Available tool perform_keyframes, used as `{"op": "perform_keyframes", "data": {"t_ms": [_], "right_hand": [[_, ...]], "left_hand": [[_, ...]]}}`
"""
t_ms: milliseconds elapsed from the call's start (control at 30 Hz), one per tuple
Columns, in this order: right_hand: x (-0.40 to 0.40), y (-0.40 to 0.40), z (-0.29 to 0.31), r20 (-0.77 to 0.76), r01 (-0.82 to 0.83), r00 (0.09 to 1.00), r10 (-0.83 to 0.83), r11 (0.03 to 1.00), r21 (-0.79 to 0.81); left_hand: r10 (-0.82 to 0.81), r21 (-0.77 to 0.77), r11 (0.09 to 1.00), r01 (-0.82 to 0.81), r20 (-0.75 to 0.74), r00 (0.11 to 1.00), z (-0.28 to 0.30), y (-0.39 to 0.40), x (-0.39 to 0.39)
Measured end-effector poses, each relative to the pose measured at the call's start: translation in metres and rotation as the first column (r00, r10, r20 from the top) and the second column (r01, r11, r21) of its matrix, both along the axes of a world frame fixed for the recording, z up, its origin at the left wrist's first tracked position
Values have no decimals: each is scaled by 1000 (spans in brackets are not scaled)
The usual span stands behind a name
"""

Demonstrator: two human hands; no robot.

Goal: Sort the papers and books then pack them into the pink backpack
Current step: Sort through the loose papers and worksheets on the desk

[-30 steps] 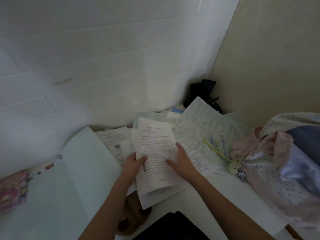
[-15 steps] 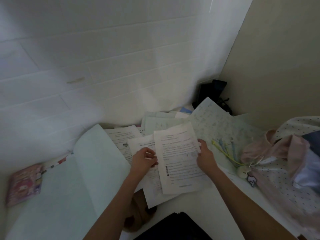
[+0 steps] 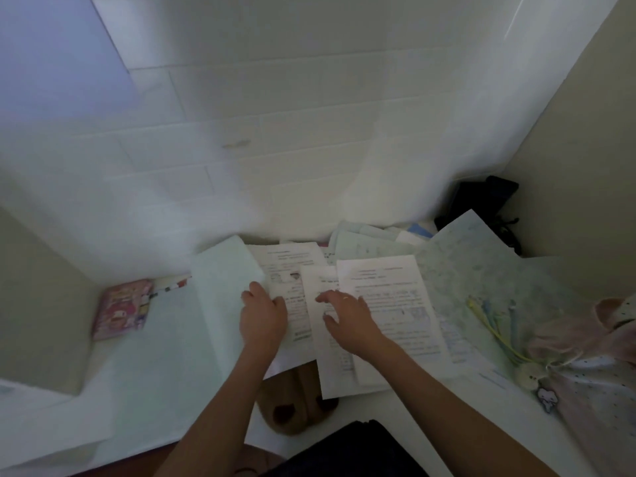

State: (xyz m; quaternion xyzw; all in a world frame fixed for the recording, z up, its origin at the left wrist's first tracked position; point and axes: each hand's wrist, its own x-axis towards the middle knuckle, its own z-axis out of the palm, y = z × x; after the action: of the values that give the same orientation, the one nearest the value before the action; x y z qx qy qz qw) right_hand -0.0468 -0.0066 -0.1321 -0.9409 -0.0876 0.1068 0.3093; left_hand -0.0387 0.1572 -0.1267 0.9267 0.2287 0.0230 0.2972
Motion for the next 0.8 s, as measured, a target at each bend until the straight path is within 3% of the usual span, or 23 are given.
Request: {"op": "perform_keyframes", "data": {"t_ms": [133, 200, 267, 333, 367, 433, 500, 533, 600, 667, 733, 800], "right_hand": [[-2, -2, 10, -140, 89, 988, -58, 970, 226], [-2, 1, 21, -246, 140, 968, -50, 921, 363], [-2, -1, 31, -391, 75, 909, 146, 865, 496], [-8, -4, 37, -501, -25, 817, 285, 886, 463], [-12, -3, 38, -539, -28, 806, 244, 926, 377], [-15, 2, 34, -505, 165, 863, 3, 943, 288], [-12, 3, 29, -391, 449, 869, -303, 815, 366], [-8, 0, 28, -312, 498, 865, -394, 754, 429], [-4, -16, 28, -189, 486, 865, -465, 684, 544], [-8, -40, 26, -31, 374, 913, -406, 806, 459], [-10, -59, 19, 79, 280, 950, -303, 935, 216], [-14, -65, 15, -6, 253, 965, -262, 923, 289]], "left_hand": [[-147, -155, 974, 168, 139, 979, 17, 2, 5], [-238, -296, 908, 297, 219, 946, 35, -10, 9], [-263, -468, 801, 374, 287, 921, 53, -27, 17], [-231, -641, 665, 383, 311, 922, 71, -44, 26], [-209, -727, 576, 374, 311, 927, 78, -51, 30], [-157, -874, 351, 337, 300, 941, 89, -61, 37], [-90, -950, 155, 271, 260, 961, 91, -65, 42], [-55, -967, 108, 232, 228, 972, 88, -65, 45], [19, -975, 164, 147, 152, 988, 79, -64, 47], [36, -916, 391, 86, 108, 994, 62, -60, 46], [-29, -776, 626, 80, 79, 996, 45, -57, 41], [-74, -639, 767, 59, 3, 997, 29, -52, 34]]}}
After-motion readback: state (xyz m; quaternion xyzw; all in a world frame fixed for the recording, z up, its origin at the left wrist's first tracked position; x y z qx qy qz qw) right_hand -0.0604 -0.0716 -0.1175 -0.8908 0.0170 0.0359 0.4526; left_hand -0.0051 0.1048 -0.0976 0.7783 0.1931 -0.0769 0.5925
